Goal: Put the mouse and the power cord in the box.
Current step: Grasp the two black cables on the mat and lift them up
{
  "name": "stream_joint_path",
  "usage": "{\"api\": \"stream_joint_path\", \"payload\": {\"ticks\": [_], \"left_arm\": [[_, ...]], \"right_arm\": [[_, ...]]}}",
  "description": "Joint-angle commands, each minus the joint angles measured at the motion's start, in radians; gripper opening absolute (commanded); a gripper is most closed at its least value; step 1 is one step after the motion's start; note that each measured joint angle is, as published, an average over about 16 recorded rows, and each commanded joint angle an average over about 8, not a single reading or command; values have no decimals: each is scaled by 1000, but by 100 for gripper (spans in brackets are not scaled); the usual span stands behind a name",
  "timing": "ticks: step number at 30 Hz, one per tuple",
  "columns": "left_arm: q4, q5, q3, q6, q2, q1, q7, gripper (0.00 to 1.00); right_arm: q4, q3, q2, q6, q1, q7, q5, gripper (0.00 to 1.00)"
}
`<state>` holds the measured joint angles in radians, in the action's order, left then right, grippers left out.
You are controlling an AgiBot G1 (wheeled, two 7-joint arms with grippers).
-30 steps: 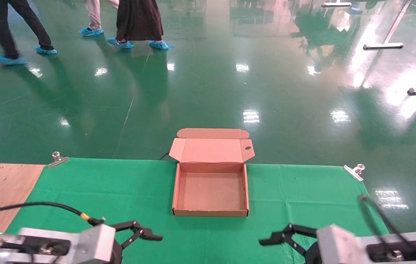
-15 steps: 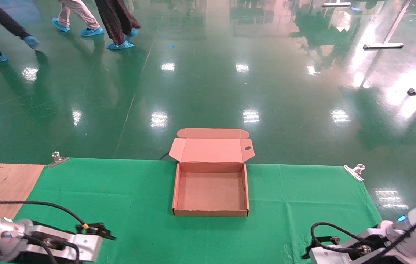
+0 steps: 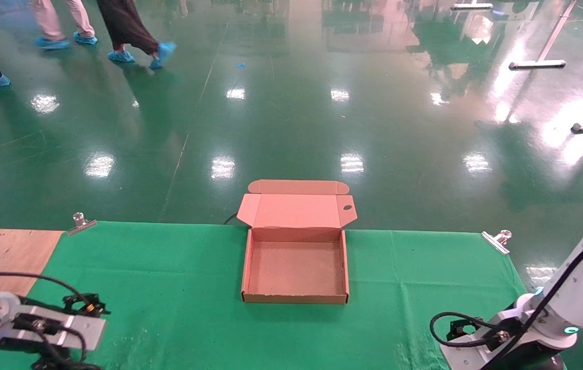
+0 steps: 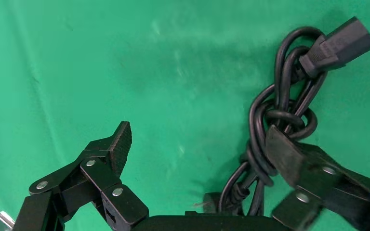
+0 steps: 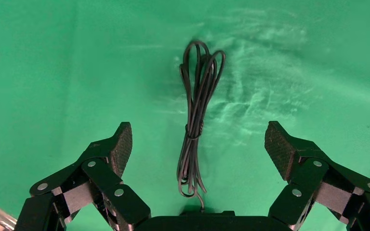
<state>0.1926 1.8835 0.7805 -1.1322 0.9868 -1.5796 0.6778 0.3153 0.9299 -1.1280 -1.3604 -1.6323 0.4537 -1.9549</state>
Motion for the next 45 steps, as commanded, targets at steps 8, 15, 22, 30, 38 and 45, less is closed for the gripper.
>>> {"api": "stream_joint_path", "payload": {"ticks": [8, 15, 22, 30, 38, 45], "left_arm": [[-89, 17, 9, 49, 11, -17, 63, 100], [-119, 28, 16, 20, -1, -59, 101, 100], [-144, 27, 16, -39, -22, -95, 129, 100], [-165, 35, 22, -62, -32, -79, 163, 100], [-179, 16, 9, -12, -11, -36, 168, 100], [-182, 10, 5, 36, -2, -19, 168, 100]], "right_arm": [[-147, 8, -56, 82, -1, 75, -16, 100], [-212, 3, -74, 94, -2, 114, -7, 100], [-249, 0, -83, 88, -7, 142, -2, 100], [-272, -3, -74, 81, -28, 164, 2, 100], [-287, -9, -69, 91, -32, 180, 11, 100], [-298, -7, -75, 115, -19, 183, 7, 48]]}}
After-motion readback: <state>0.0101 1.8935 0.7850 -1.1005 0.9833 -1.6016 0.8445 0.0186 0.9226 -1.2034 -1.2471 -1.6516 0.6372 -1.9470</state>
